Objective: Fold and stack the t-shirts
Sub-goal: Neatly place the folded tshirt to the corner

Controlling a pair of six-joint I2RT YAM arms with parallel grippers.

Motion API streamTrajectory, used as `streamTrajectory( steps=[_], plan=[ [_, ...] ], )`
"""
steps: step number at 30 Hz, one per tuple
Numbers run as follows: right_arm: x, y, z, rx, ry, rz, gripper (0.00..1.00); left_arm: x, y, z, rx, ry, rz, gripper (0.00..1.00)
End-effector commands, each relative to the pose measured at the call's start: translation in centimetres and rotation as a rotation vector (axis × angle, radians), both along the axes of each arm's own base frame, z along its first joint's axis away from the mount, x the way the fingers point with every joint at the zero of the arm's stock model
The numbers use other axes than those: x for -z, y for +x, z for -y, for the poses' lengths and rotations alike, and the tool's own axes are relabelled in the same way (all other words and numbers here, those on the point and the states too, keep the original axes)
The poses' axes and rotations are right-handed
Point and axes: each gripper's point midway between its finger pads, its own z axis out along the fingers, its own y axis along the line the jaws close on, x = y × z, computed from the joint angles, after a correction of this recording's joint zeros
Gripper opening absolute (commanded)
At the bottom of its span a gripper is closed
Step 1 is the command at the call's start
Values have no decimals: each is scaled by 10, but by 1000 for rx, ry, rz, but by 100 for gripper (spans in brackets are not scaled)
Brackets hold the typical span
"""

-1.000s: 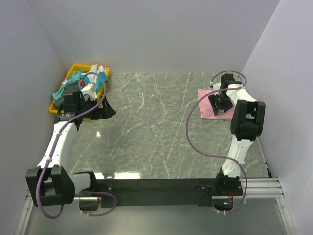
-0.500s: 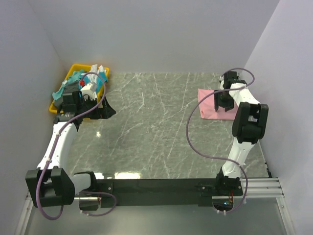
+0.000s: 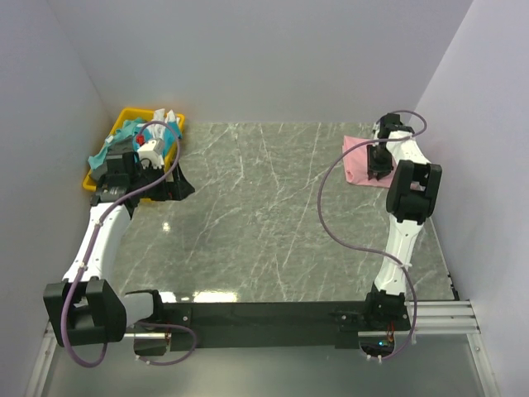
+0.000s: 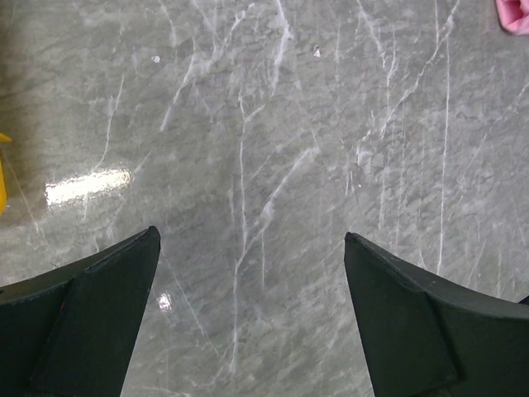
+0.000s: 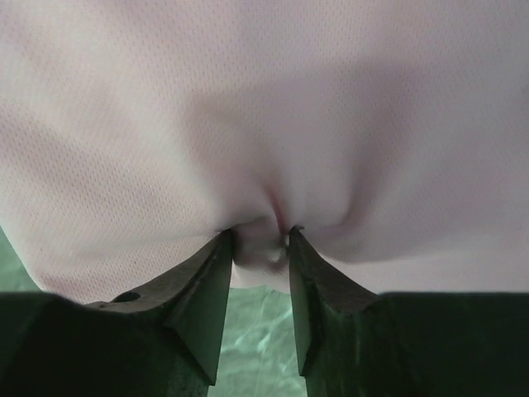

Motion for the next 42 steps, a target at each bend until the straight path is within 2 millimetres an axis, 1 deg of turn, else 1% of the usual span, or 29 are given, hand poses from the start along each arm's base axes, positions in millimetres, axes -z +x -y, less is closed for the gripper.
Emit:
streamTrajectory(
  steps=[1,2,3,4,6,7,9,10,11,12,14,15,17,19,20,22,23,27,28,31,32,33,34,35,36,37,39,40,42],
  plan=[
    [-2,26,10,-44,-24,54,38,-12,9,-5,-2,27,37,99],
    [1,29,13,-63,-31,54,37,-11,9,-5,0,28,32,99],
    [0,34,16,-65,-43,67,37,-11,10,-6,0,29,30,99],
    [-7,43,20,-66,-61,95,37,-10,10,-5,2,29,26,99],
    [-4,50,24,-78,-72,104,38,-9,13,-5,2,28,17,99],
    [-10,57,27,-88,-82,126,36,-8,14,-6,0,29,9,99],
    [-6,63,30,-93,-98,133,40,-9,17,-7,0,29,10,99],
    [-10,70,33,-92,-114,153,41,-8,18,-6,-1,28,5,99],
    [-5,71,36,-94,-118,145,41,-9,20,-7,-4,27,4,99],
    [-9,76,40,-89,-125,162,42,-9,21,-7,-6,26,0,99],
    [-4,80,44,-87,-131,165,43,-9,22,-7,-7,25,-2,99],
    [-7,85,45,-90,-134,181,44,-9,22,-7,-6,26,-3,99],
    [-3,89,52,-91,-139,187,45,-10,22,-7,-6,24,-2,99],
    [-8,97,55,-112,-141,217,45,-10,21,-6,-4,23,-5,100],
    [-3,99,57,-119,-144,217,45,-9,20,-6,-5,22,-11,99],
    [-8,106,60,-137,-152,241,46,-9,20,-7,-5,23,-15,99],
    [-6,107,60,-144,-152,243,46,-9,19,-6,-4,22,-16,99],
    [-11,110,58,-164,-146,258,46,-8,19,-7,-7,22,-17,99],
    [-12,111,54,-174,-126,269,46,-8,19,-7,-8,21,-18,99],
    [-22,114,49,-191,-116,290,47,-7,19,-6,-5,16,-17,99],
    [-32,116,46,-200,-113,311,48,-7,19,-5,-4,15,-17,100],
    [-38,117,43,-205,-111,320,49,-9,20,-5,-5,15,-13,99],
    [-54,118,41,-214,-113,348,50,-10,20,-5,-5,15,-9,99],
    [-63,119,35,-225,-96,368,53,-12,21,-6,-6,15,-4,99],
    [-71,119,33,-228,-91,382,58,-14,21,-6,-4,14,2,99],
    [-94,120,28,-230,-92,426,61,-16,22,-5,0,13,10,99],
    [-117,120,20,-239,-80,468,67,-23,24,-4,2,13,30,99],
    [-143,118,13,-243,-82,509,69,-28,25,-4,6,12,45,99],
    [-165,113,4,-258,-72,539,73,-32,27,-4,8,13,61,99]
  ],
)
